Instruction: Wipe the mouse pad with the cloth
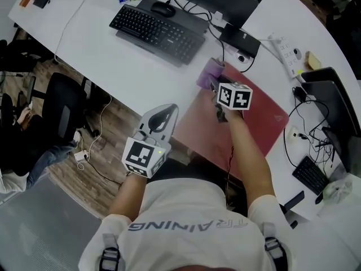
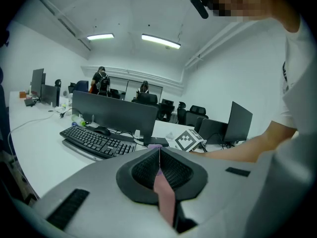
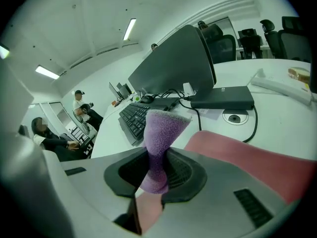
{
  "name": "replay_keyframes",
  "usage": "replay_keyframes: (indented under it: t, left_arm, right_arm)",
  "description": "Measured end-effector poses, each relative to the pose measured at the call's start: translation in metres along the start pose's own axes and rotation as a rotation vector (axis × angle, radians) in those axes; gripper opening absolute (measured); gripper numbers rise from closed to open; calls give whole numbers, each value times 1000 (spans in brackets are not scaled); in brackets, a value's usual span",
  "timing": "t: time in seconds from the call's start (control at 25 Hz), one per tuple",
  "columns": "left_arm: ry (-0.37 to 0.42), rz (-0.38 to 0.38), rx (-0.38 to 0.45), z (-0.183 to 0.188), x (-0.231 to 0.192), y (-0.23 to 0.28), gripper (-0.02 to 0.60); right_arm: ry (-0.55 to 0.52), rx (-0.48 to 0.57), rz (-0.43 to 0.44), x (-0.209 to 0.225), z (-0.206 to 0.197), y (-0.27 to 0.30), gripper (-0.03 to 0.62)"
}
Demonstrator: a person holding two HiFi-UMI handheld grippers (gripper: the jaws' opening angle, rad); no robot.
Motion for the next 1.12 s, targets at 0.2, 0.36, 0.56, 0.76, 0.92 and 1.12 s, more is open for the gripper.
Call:
replay_keyframes:
  t: [0.2, 0.36, 0.56, 0.76, 0.92, 1.12]
  left_arm:
    - [-5, 3, -2, -2, 1, 8, 32]
    - [6, -21, -11, -2, 7, 16, 32]
    - [21, -64, -30, -3, 22, 37, 32]
    - [40, -126, -30, 5, 43, 57, 32]
    - [56, -174, -36, 9, 59, 71, 32]
    - [77, -236, -44, 12, 79, 84, 32]
  right_arm:
    - [116, -52, -18, 24, -1, 8, 101]
    - [169, -45, -52, 45, -8, -3, 101]
    - [198, -41, -74, 68, -15, -27, 101]
    - [226, -40, -105, 90, -25, -55, 101]
    - [265, -39, -169, 113, -36, -84, 101]
    - [298, -49, -226, 139, -54, -124, 101]
Point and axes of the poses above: the fingertips, and each gripper's own axes: y forward along the fingers, x to its right, z out of its top, the point moved 4 cm from there along -y, backward along the fingers, and after that the axes turned 1 degree about y, right-handed, at the moved point
